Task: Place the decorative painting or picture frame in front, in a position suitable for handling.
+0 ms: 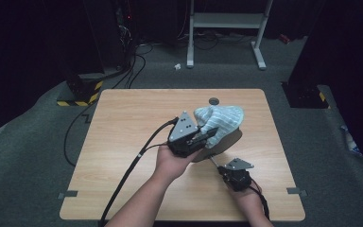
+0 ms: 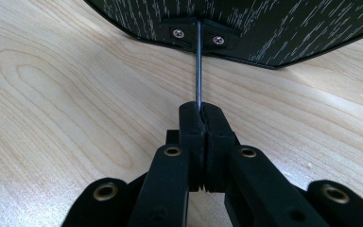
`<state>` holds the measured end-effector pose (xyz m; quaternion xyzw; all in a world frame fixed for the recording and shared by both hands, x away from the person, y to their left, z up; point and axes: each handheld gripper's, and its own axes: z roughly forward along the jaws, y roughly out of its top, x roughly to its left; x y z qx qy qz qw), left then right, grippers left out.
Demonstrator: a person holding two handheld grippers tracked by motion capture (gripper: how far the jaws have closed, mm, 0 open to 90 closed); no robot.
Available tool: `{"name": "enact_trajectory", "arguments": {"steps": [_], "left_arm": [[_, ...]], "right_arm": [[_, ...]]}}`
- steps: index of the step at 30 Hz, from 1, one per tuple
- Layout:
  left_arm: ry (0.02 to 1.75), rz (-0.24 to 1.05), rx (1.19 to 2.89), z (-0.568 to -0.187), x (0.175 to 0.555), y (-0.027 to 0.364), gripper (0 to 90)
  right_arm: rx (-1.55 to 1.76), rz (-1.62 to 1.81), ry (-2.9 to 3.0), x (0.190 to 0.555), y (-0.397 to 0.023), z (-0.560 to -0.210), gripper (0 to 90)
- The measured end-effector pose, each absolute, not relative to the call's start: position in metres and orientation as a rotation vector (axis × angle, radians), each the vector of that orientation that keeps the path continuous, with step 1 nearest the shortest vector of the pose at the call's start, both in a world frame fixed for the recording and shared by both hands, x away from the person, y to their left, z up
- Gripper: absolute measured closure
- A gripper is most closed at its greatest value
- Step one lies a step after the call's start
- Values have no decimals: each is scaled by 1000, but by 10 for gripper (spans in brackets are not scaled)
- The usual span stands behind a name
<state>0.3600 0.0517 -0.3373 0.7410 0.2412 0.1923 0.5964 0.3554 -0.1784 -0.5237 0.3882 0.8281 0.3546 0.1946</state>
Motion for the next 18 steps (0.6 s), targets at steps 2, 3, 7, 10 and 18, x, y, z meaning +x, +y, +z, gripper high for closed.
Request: {"name": "enact_trajectory", "arguments": {"steps": [2, 3, 7, 10, 18], "left_arm": [[563, 441, 1709, -344, 358, 59, 793], [565, 438, 1702, -348, 356, 65, 793], [585, 437, 1671, -363, 344, 83, 793], [595, 451, 1656, -372, 337, 92, 793], [659, 459, 1658, -389, 333, 111, 793]], "right_arm": [[1087, 993, 2322, 355, -179, -524, 881], [1087, 992, 2322, 355, -179, -524, 881], [1070, 985, 2320, 355, -178, -524, 881], [1076, 993, 2322, 355, -178, -524, 881], [1092, 1000, 2325, 356, -179, -524, 882]]}}
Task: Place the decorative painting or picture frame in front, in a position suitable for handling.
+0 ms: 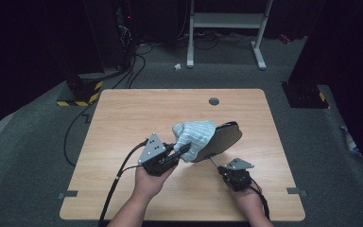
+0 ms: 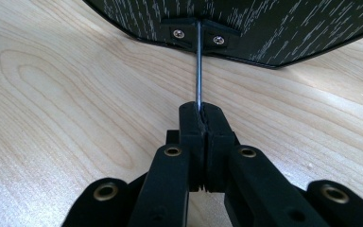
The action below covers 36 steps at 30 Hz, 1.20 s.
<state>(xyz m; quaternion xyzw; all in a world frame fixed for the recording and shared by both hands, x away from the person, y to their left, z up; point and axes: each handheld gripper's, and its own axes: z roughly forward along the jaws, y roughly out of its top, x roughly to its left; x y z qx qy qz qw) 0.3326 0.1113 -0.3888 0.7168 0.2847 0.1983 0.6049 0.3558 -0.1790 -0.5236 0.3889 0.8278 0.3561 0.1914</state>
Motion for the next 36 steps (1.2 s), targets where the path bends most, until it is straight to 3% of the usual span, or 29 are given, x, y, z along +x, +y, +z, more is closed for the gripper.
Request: {"name": "enact_trajectory", "arguments": {"steps": [26, 36], "left_arm": [[542, 532, 1764, -311, 372, 29, 793], [565, 469, 1758, -320, 375, 34, 794]], "right_arm": [[1083, 1001, 2324, 356, -179, -524, 883], [1071, 999, 2329, 356, -179, -524, 884]]}}
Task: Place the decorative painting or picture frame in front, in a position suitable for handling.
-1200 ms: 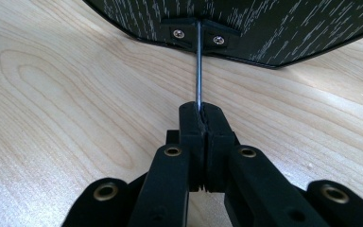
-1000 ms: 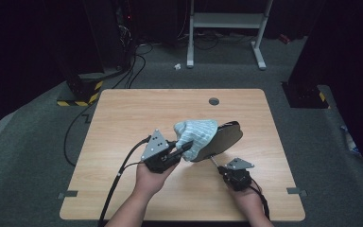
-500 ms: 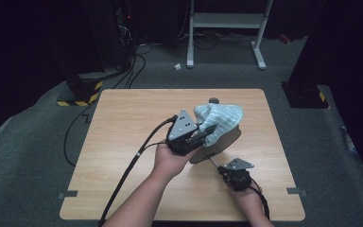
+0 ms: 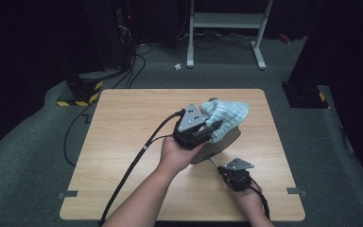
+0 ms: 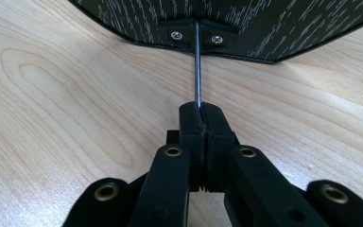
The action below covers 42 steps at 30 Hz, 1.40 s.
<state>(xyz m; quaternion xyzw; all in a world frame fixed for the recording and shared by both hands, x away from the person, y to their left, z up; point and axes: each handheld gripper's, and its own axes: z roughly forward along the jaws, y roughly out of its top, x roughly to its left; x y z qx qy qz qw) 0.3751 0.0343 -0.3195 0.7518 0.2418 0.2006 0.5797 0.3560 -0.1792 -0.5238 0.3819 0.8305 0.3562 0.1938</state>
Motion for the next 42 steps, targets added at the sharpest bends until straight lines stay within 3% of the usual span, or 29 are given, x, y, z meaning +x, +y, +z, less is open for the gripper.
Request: {"name": "enact_trajectory", "arguments": {"steps": [19, 24, 30, 42], "left_arm": [[660, 564, 1735, -377, 343, 90, 793], [652, 569, 1701, -374, 332, 98, 793], [589, 601, 1716, -358, 326, 79, 791], [526, 599, 1792, -314, 361, 19, 792]], "right_arm": [[1067, 994, 2327, 355, -179, -524, 884], [1068, 993, 2328, 355, -179, -524, 883], [1069, 996, 2329, 356, -179, -524, 884], [1075, 1002, 2328, 356, -179, -524, 883]]}}
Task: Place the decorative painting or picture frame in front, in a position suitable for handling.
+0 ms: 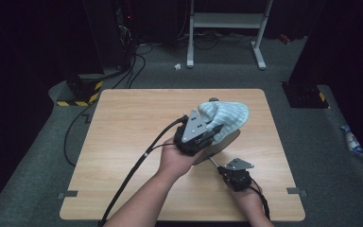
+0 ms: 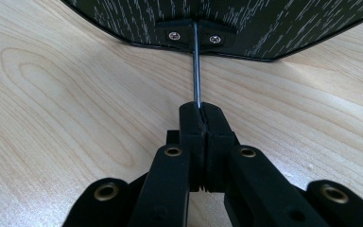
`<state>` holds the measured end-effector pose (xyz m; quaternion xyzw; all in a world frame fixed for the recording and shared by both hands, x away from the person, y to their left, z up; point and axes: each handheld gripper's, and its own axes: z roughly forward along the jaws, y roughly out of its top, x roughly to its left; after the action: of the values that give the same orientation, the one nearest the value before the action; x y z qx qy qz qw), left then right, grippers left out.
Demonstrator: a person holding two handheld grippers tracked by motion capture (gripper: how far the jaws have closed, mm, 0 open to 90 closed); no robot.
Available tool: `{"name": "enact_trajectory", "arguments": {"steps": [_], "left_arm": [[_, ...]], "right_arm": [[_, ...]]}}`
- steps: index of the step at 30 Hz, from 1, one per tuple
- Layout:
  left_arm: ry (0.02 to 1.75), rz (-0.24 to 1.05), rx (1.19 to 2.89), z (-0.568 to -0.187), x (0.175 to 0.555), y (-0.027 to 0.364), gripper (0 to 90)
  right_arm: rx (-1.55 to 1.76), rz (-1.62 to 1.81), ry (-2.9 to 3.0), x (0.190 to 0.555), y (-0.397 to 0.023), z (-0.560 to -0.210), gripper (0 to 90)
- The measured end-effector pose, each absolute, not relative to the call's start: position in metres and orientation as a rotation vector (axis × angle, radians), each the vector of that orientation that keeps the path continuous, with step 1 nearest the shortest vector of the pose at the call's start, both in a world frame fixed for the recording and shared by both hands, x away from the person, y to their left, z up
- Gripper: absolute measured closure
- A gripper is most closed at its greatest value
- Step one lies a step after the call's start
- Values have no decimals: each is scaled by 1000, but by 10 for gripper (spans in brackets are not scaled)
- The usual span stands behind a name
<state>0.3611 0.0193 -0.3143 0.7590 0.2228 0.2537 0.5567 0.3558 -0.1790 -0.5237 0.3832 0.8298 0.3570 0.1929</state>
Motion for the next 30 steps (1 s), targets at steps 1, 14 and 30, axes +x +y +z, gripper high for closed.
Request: {"name": "enact_trajectory", "arguments": {"steps": [1, 14, 30], "left_arm": [[523, 592, 1809, -311, 364, 13, 791], [535, 578, 1797, -318, 361, 19, 790], [611, 695, 1712, -375, 323, 75, 788]], "right_arm": [[1074, 1003, 2328, 356, -179, -524, 883], [1067, 997, 2327, 355, -179, -524, 883], [1067, 994, 2328, 356, -179, -524, 881]]}}
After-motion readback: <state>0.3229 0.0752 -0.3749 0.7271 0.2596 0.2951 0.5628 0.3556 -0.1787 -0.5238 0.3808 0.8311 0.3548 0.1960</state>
